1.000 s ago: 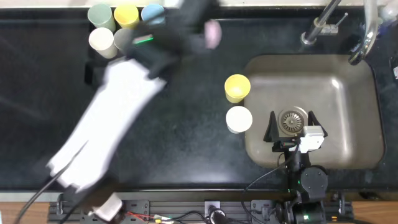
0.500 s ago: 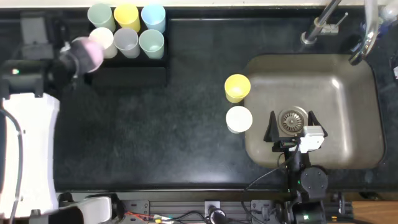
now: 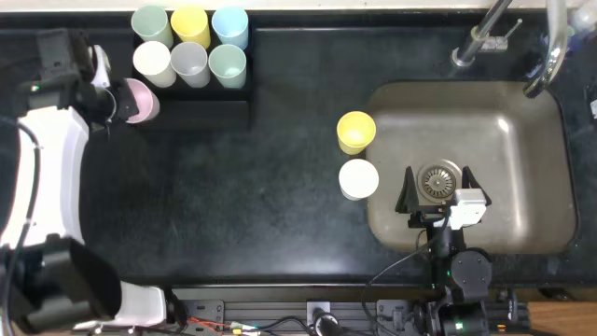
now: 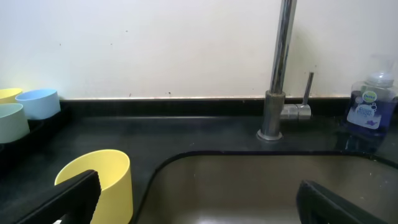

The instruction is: Store Cups

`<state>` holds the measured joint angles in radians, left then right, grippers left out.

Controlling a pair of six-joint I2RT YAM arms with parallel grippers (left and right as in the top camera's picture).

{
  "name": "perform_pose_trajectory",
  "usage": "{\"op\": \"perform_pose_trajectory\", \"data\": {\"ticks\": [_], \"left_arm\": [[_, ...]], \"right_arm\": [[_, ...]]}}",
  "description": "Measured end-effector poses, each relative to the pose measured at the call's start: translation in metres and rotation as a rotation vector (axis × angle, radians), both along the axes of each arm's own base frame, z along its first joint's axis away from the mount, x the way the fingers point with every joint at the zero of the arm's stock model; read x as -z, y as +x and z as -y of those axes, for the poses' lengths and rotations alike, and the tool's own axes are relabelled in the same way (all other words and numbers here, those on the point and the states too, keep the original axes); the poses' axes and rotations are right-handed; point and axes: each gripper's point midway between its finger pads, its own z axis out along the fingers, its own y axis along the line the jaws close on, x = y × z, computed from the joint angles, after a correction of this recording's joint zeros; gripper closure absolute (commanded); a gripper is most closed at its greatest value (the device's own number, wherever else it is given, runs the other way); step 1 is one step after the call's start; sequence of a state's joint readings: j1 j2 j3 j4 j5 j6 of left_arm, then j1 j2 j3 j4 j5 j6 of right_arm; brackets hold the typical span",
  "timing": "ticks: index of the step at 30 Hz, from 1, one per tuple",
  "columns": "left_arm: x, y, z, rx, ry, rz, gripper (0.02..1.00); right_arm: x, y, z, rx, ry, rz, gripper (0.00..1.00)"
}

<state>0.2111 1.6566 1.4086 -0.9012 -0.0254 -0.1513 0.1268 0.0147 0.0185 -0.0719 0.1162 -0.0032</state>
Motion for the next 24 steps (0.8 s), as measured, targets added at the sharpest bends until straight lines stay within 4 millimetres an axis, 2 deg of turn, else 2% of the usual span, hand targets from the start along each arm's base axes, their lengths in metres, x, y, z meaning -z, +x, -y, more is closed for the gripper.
{"op": "perform_pose_trajectory", "data": {"ticks": [12, 17, 24], "left_arm": [[0.044, 0.011, -0.001, 0.025, -0.016, -0.086, 0.982], [0.046, 0.015, -0.002, 0.026, -0.013, -0.073, 0.978], [0.045, 0.016, -0.002, 0.029, -0.011, -0.069, 0.831]], "right_arm": [[0.000, 0.000, 0.000, 0.000, 0.000, 0.000, 0.003], [0.000, 0.000, 0.000, 0.000, 0.000, 0.000, 0.005], [0.000, 0.000, 0.000, 0.000, 0.000, 0.000, 0.001]]}}
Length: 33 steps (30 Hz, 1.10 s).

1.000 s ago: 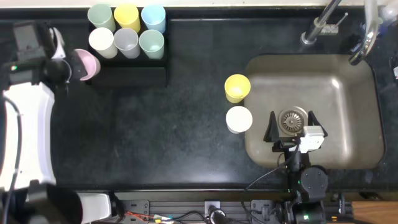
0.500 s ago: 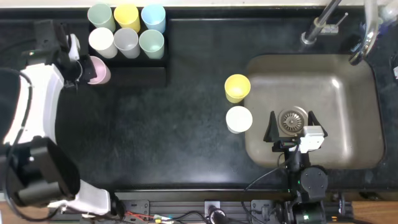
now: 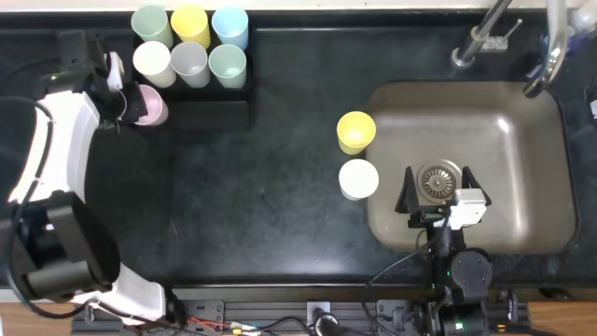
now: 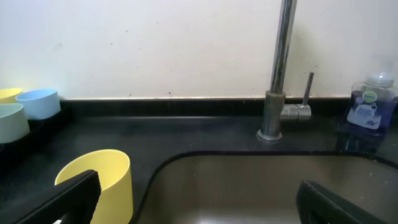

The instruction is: Store Cups

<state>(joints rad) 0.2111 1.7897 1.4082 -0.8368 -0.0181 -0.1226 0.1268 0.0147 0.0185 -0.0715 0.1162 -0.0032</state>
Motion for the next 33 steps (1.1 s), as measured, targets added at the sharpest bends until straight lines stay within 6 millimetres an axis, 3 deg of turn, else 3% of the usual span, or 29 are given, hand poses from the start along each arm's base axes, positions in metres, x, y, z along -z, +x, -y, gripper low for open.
{"op": "perform_pose_trajectory", "data": {"ticks": [7, 14, 17, 22, 25, 27, 30, 33], "left_arm": [[-0.001, 0.002, 0.000, 0.000, 0.002, 0.008, 0.757], [-0.011, 0.003, 0.002, 0.000, 0.014, 0.037, 0.573], [-0.037, 0.002, 0.009, 0.013, 0.031, 0.100, 0.520], [-0.107, -0.005, 0.034, 0.039, 0.044, 0.282, 0.430], [-0.142, -0.013, 0.066, 0.080, 0.026, 0.378, 0.369], [-0.153, -0.017, 0.097, 0.133, 0.001, 0.401, 0.338], [-0.157, -0.021, 0.160, 0.238, -0.058, 0.405, 0.318], [-0.146, -0.031, 0.226, 0.342, -0.118, 0.365, 0.318]], "right_arm": [[0.000, 0.000, 0.000, 0.000, 0.000, 0.000, 0.003], [0.000, 0.000, 0.000, 0.000, 0.000, 0.000, 0.003], [0.000, 0.000, 0.000, 0.000, 0.000, 0.000, 0.001], [0.000, 0.000, 0.000, 0.000, 0.000, 0.000, 0.003], [0.000, 0.000, 0.000, 0.000, 0.000, 0.000, 0.003], [0.000, 0.000, 0.000, 0.000, 0.000, 0.000, 0.003], [0.000, 0.000, 0.000, 0.000, 0.000, 0.000, 0.003], [0.000, 0.000, 0.000, 0.000, 0.000, 0.000, 0.003]]}}
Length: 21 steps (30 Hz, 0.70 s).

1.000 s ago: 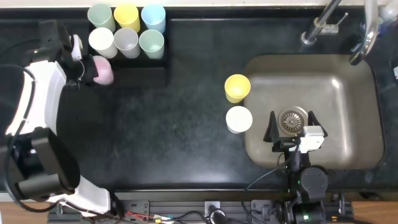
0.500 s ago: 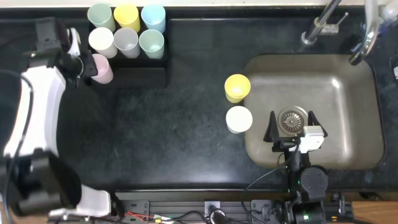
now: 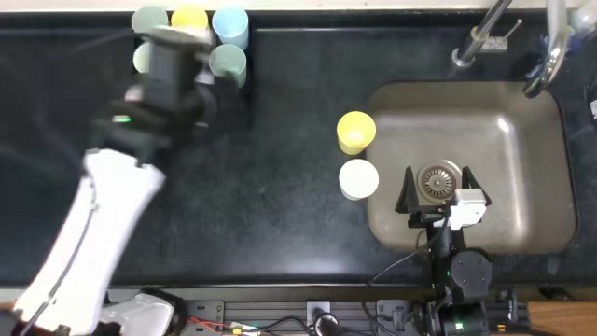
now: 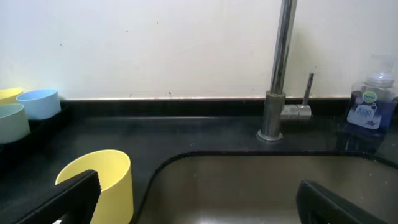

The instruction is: Store Cups

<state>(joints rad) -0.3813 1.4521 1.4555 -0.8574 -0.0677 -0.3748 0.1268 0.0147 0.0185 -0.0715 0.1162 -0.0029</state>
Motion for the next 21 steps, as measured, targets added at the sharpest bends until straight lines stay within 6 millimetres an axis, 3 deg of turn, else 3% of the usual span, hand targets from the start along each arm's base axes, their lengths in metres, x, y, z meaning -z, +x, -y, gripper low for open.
{"op": "perform_pose_trajectory", "data": {"ticks": [3, 8, 13, 19, 21], "left_arm": [[0.018, -0.008, 0.054, 0.082, -0.016, -0.060, 0.321], [0.057, -0.010, 0.117, 0.161, 0.020, -0.172, 0.323], [0.095, -0.011, 0.155, 0.208, 0.089, -0.282, 0.329], [0.117, -0.008, 0.190, 0.251, 0.100, -0.317, 0.332], [0.125, -0.009, 0.196, 0.261, 0.098, -0.337, 0.382]], "right_arm": [[0.000, 0.000, 0.000, 0.000, -0.001, 0.000, 0.003], [0.000, 0.000, 0.000, 0.000, 0.000, 0.000, 0.003], [0.000, 0.000, 0.000, 0.000, 0.000, 0.000, 0.003], [0.000, 0.000, 0.000, 0.000, 0.000, -0.001, 0.003], [0.000, 0.000, 0.000, 0.000, 0.000, 0.000, 0.003]]}}
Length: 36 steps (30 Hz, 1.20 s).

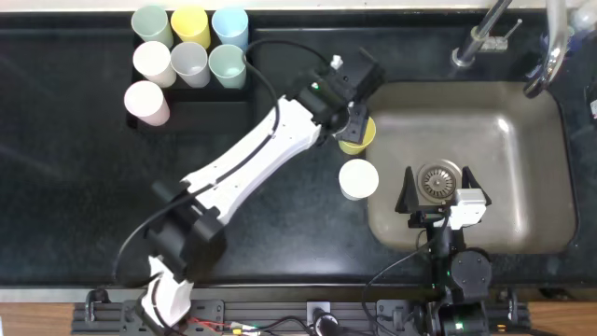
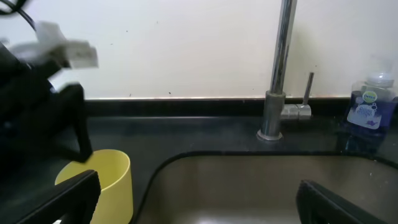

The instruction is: Store Cups

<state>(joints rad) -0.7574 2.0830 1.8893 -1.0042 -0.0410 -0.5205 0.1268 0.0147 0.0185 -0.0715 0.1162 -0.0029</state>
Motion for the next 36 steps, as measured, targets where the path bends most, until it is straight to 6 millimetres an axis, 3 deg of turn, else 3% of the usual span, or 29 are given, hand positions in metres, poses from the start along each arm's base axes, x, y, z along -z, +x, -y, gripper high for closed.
{"op": "perform_pose_trajectory", "data": {"ticks": [6, 14, 20, 23, 26, 29, 33, 36], "left_arm": [[0.032, 0.000, 0.004, 0.000, 0.028, -0.054, 0.503], [0.047, 0.008, 0.009, -0.046, 0.020, -0.052, 0.982], [0.048, 0.009, 0.006, -0.089, 0.025, -0.053, 0.982], [0.043, 0.009, -0.008, -0.184, 0.062, -0.039, 0.985], [0.018, 0.009, -0.028, -0.323, 0.083, 0.005, 0.982], [-0.033, 0.005, -0.058, -0.490, 0.057, 0.079, 0.982], [-0.111, 0.001, -0.116, -0.737, -0.060, 0.186, 0.980], [-0.149, 0.006, -0.171, -0.929, -0.151, 0.252, 0.980]], "right_arm": [[0.000, 0.000, 0.000, 0.000, 0.000, 0.000, 0.005], [0.000, 0.000, 0.000, 0.000, 0.000, 0.000, 0.003], [0.000, 0.000, 0.000, 0.000, 0.000, 0.000, 0.003], [0.000, 0.000, 0.000, 0.000, 0.000, 0.000, 0.003], [0.000, 0.000, 0.000, 0.000, 0.000, 0.000, 0.003], [0.000, 0.000, 0.000, 0.000, 0.000, 0.000, 0.003], [0.000, 0.000, 0.000, 0.000, 0.000, 0.000, 0.003], [0.000, 0.000, 0.000, 0.000, 0.000, 0.000, 0.005]]}}
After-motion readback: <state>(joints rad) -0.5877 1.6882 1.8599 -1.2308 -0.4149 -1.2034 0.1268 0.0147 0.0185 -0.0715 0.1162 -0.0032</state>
